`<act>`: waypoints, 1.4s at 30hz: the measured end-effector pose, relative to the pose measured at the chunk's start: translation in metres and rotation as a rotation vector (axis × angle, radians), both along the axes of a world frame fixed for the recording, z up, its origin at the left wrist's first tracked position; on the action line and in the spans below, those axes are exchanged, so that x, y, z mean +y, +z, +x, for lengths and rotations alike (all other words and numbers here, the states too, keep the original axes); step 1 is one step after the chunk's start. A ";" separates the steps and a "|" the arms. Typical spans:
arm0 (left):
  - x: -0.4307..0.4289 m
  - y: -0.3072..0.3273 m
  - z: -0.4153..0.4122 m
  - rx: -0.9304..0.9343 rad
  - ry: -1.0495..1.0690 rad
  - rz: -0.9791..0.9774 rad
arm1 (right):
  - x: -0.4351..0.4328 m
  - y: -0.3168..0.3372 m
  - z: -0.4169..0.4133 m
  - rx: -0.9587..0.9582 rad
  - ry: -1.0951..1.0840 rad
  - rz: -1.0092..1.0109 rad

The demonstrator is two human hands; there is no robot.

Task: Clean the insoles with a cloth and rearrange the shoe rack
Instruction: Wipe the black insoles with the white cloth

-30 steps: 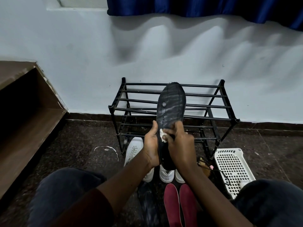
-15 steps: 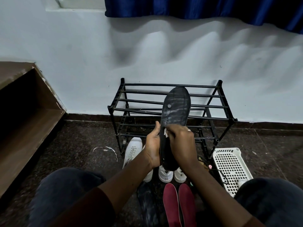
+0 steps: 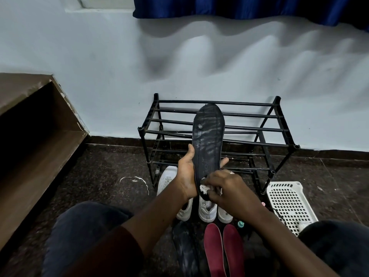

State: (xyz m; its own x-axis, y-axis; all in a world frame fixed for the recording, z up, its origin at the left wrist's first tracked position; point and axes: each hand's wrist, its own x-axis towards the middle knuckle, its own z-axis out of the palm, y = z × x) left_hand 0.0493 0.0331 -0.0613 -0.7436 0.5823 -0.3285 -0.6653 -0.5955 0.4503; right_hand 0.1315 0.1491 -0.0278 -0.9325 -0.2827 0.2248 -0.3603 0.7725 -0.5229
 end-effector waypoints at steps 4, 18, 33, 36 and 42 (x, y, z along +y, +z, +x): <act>0.004 -0.004 0.001 0.041 -0.085 -0.033 | 0.005 0.004 -0.008 0.045 -0.207 -0.098; 0.008 0.000 0.005 0.087 -0.100 0.040 | 0.000 0.002 -0.020 0.100 -0.390 -0.451; -0.004 -0.003 -0.005 0.003 -0.059 0.149 | -0.026 -0.016 0.012 0.344 -0.084 -0.071; -0.004 -0.003 -0.006 0.001 -0.047 0.108 | -0.023 -0.019 -0.001 0.410 -0.111 0.065; 0.005 -0.010 0.007 -0.011 -0.105 0.013 | -0.011 -0.015 -0.036 0.368 -0.367 0.197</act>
